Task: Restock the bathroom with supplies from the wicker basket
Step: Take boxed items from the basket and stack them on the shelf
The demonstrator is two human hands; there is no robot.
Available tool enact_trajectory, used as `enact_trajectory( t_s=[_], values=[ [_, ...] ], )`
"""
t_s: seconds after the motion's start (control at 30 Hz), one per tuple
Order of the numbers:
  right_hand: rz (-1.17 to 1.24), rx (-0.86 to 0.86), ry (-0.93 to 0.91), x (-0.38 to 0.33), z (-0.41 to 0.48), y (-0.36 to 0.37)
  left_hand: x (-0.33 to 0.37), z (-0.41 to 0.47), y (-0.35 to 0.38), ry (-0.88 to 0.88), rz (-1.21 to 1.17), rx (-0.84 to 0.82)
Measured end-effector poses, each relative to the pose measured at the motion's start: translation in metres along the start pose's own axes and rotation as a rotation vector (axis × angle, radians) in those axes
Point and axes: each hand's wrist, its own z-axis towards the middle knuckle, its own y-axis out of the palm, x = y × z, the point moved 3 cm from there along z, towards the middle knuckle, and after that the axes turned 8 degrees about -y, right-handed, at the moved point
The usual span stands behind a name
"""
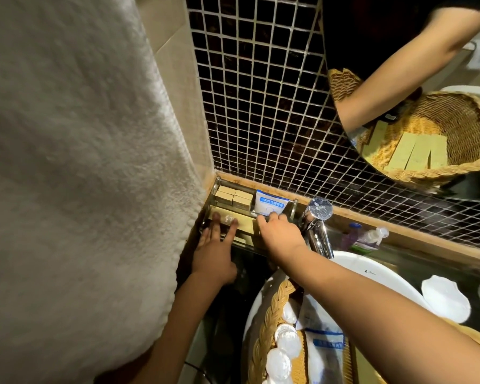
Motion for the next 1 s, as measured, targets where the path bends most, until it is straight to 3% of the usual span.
enact_trajectory(
  t_s=[0.1, 0.23, 0.4, 0.5, 1.0],
  values=[
    [0.025, 0.04, -0.066, -0.004, -0.001, -0.006, 0.006, 0.005, -0.002, -0.023, 0.045, -0.001],
    [0.17, -0.041, -0.061, -0.021, -0.007, -0.007, 0.009, 0.004, -0.002, 0.033, 0.129, 0.029],
    [0.27, -0.317, 0.01, -0.047, -0.012, 0.006, 0.008, -0.004, 0.011, 0.089, 0.25, 0.105],
    [0.312, -0.396, 0.07, -0.047, -0.011, 0.014, 0.006, -0.001, 0.013, 0.094, 0.28, 0.112],
    [0.316, -0.433, 0.211, -0.045, 0.002, 0.022, 0.006, 0.02, 0.008, 0.125, 0.335, 0.103]
  ],
)
